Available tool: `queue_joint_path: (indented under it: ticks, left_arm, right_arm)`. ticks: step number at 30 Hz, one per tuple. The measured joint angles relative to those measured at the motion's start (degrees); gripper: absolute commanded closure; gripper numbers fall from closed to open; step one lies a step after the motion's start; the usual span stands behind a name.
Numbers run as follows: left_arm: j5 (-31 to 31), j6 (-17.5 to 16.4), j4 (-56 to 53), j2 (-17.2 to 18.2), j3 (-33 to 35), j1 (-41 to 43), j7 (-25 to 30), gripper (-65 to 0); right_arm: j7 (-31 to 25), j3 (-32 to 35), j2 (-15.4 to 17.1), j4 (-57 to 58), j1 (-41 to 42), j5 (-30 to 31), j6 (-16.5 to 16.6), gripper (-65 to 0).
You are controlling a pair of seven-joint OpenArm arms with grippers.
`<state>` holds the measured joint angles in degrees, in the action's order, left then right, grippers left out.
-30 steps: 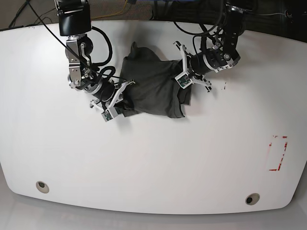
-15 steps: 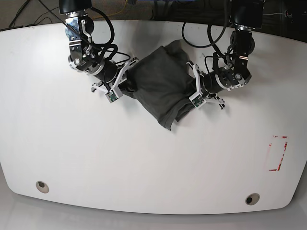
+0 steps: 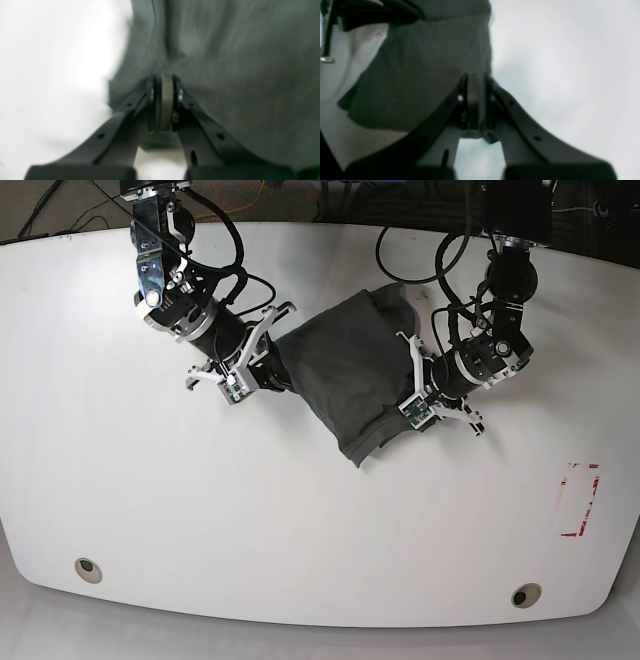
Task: Layout the t-shirt on the table in an organized manner, then fold the t-shirt properly
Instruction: 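Lift and shift the folded bundle with both grippers, then lower it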
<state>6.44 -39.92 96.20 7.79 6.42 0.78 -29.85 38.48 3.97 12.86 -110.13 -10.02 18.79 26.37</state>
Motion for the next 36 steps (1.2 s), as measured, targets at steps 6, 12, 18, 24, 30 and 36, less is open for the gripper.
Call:
queue_joint_path:
  ticks: [6,12,18,24,30,36]
  left_arm:
    - [-0.6,-0.6,5.1,-1.4,0.5,3.8,1.0,-2.1]
    - [0.3,0.0,6.5,-1.8,0.0,8.8,-0.2,-2.1]
    - [0.2,0.0,7.4,-2.3,0.3,14.4,0.7,-2.1]
    - [0.0,0.0,8.4,-2.9,0.0,18.3,0.7,-2.1]
    - [0.0,0.0,8.5,-4.1,0.0,21.0,0.7,-2.1]
    - [0.0,0.0,8.5,-4.0,0.0,21.1,0.8,-2.1]
  right_arm:
    - [1.0,0.1,-0.2,0.8,4.6,-0.3,-0.4,-3.0]
    - [1.2,0.1,-2.8,6.7,10.0,-0.5,-0.5,-3.3]
    - [1.1,0.4,-4.4,14.0,15.2,-0.1,0.3,-3.3]
    - [1.2,0.1,-6.3,21.4,18.1,-0.5,-0.3,-3.3]
    - [-2.9,0.8,-7.4,26.2,18.5,-0.3,-0.2,-3.1]
    - [-9.2,8.3,-4.8,31.7,17.2,-0.5,-0.5,-3.0]
